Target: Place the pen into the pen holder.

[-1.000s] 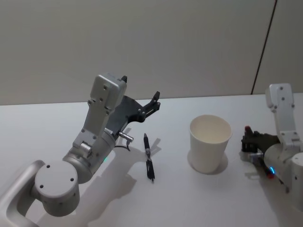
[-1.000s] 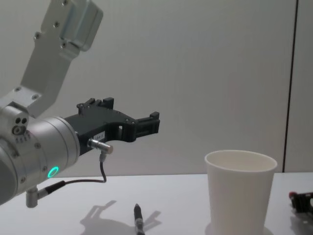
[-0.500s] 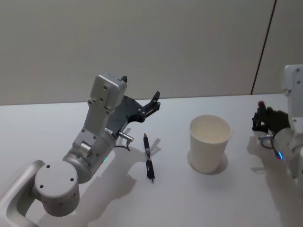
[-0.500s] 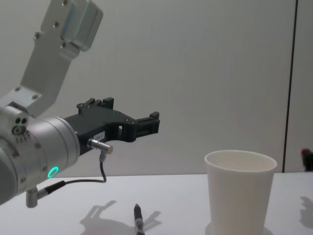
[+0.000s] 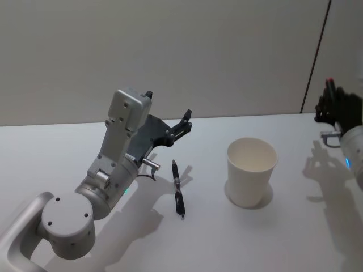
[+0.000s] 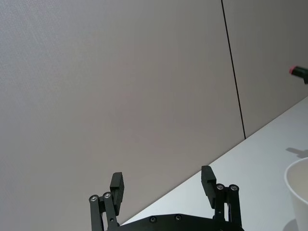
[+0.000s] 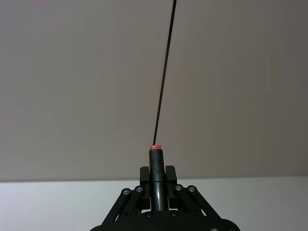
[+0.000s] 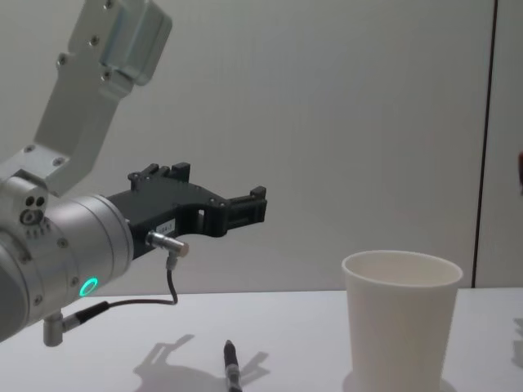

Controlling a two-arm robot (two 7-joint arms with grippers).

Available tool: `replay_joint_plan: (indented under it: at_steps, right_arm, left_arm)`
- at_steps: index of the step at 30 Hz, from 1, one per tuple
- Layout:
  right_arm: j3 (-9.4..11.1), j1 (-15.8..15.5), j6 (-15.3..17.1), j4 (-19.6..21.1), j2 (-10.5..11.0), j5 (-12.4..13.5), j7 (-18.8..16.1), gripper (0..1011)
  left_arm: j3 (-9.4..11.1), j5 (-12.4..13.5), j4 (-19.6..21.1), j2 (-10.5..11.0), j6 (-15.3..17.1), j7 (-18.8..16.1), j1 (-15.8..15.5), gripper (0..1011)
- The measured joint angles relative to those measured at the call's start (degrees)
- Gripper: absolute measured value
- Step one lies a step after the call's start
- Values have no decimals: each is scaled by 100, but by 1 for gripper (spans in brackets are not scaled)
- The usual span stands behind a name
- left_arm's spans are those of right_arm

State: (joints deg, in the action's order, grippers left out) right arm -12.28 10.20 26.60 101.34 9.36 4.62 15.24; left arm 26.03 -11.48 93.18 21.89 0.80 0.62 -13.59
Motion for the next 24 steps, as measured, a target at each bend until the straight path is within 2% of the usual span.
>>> replay_joint_plan:
  at_steps: [10, 21, 24]
  right_arm:
    - [11, 47, -475, 177, -29, -315, -30, 185]
    - [-166, 66, -828, 118, -172, -688, -354, 185]
    - [-266, 74, -1078, 58, -251, -855, -479, 185]
  left_arm:
    - [0, 0, 0, 0, 0, 0, 0, 1000]
    - [0, 0, 0, 0, 0, 0, 0, 1000]
    - [0, 0, 0, 0, 0, 0, 0, 1001]
